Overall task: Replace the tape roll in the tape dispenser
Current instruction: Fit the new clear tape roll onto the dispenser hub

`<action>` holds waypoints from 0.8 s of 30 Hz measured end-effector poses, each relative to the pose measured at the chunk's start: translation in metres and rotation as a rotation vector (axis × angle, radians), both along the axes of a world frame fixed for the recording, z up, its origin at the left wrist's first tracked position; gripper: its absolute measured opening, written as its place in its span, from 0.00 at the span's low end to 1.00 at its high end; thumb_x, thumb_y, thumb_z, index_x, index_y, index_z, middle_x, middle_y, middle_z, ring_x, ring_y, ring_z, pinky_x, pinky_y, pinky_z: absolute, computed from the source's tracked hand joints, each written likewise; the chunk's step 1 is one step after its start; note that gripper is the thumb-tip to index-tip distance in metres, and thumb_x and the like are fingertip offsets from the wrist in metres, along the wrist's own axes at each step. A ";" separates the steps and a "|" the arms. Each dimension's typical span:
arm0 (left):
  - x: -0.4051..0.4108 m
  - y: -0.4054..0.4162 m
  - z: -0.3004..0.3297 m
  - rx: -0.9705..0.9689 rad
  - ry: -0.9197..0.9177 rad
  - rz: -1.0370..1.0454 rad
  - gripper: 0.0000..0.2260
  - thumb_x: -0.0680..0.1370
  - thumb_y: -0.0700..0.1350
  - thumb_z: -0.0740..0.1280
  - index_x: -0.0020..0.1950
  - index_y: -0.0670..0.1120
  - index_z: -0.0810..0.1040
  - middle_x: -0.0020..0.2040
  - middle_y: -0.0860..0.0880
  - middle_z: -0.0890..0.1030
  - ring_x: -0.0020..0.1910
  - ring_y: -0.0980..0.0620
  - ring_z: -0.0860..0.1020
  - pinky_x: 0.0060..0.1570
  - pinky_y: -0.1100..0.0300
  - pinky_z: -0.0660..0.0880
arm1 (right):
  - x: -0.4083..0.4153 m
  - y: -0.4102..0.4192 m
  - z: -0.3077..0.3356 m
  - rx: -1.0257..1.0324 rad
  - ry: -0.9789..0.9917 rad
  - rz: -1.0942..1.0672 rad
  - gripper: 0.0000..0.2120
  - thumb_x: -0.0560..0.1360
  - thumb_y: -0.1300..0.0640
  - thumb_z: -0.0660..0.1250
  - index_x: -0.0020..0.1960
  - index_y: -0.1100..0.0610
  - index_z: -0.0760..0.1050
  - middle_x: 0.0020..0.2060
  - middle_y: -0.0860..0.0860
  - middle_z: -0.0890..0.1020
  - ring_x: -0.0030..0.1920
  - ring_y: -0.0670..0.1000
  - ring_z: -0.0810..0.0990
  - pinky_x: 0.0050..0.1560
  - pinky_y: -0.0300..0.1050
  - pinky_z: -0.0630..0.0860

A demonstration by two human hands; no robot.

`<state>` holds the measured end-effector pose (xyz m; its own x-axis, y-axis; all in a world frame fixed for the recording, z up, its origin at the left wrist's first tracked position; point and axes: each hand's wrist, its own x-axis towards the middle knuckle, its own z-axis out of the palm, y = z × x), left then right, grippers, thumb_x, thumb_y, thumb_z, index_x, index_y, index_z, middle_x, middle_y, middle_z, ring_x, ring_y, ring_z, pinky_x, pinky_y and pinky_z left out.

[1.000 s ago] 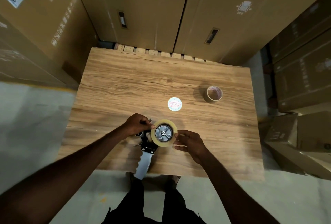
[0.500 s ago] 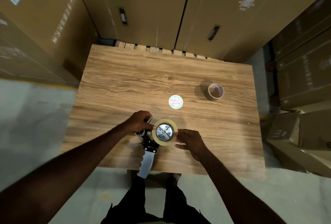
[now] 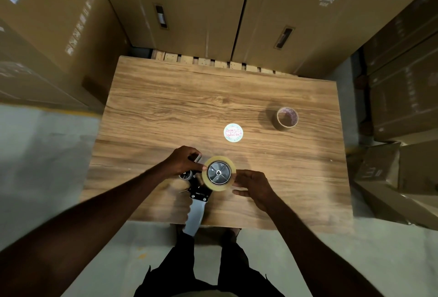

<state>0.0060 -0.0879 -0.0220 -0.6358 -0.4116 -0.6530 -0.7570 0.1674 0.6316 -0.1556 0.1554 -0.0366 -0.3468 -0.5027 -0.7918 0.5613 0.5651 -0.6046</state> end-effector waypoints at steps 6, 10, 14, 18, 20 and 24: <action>0.007 0.001 0.003 0.071 0.029 0.042 0.24 0.65 0.59 0.80 0.47 0.40 0.82 0.40 0.51 0.83 0.41 0.53 0.81 0.44 0.56 0.73 | 0.001 -0.001 0.001 0.015 0.000 -0.021 0.11 0.80 0.60 0.75 0.61 0.63 0.86 0.48 0.58 0.88 0.51 0.55 0.87 0.63 0.64 0.84; 0.011 0.000 0.007 0.127 0.066 0.166 0.18 0.69 0.56 0.79 0.51 0.45 0.85 0.47 0.50 0.88 0.49 0.55 0.85 0.54 0.55 0.79 | 0.004 0.005 0.002 0.029 0.006 -0.045 0.09 0.81 0.57 0.75 0.58 0.61 0.86 0.48 0.57 0.87 0.48 0.53 0.85 0.53 0.52 0.86; 0.033 -0.007 0.010 0.063 0.143 0.276 0.18 0.67 0.56 0.79 0.49 0.45 0.84 0.46 0.48 0.87 0.52 0.47 0.85 0.58 0.49 0.79 | 0.007 0.019 0.004 0.093 0.042 -0.108 0.17 0.79 0.50 0.77 0.57 0.65 0.86 0.43 0.53 0.86 0.44 0.53 0.84 0.57 0.58 0.85; 0.072 -0.003 0.013 0.037 0.228 0.279 0.22 0.65 0.60 0.79 0.53 0.50 0.83 0.51 0.50 0.87 0.53 0.51 0.85 0.59 0.50 0.79 | 0.013 0.043 0.003 0.147 0.108 -0.154 0.20 0.78 0.51 0.78 0.55 0.69 0.84 0.38 0.55 0.84 0.37 0.51 0.81 0.43 0.50 0.82; 0.093 0.004 0.010 0.081 0.248 0.223 0.28 0.63 0.62 0.80 0.60 0.56 0.80 0.58 0.52 0.85 0.58 0.53 0.83 0.62 0.51 0.78 | 0.021 0.052 0.003 0.157 0.132 -0.161 0.20 0.78 0.52 0.79 0.56 0.69 0.83 0.36 0.56 0.82 0.33 0.51 0.80 0.37 0.46 0.80; 0.124 0.022 -0.004 0.179 0.210 0.088 0.42 0.58 0.58 0.84 0.68 0.73 0.69 0.70 0.65 0.76 0.70 0.63 0.73 0.63 0.63 0.74 | 0.045 0.054 0.007 0.145 0.126 -0.129 0.19 0.77 0.54 0.80 0.61 0.62 0.79 0.39 0.59 0.83 0.34 0.52 0.81 0.34 0.45 0.79</action>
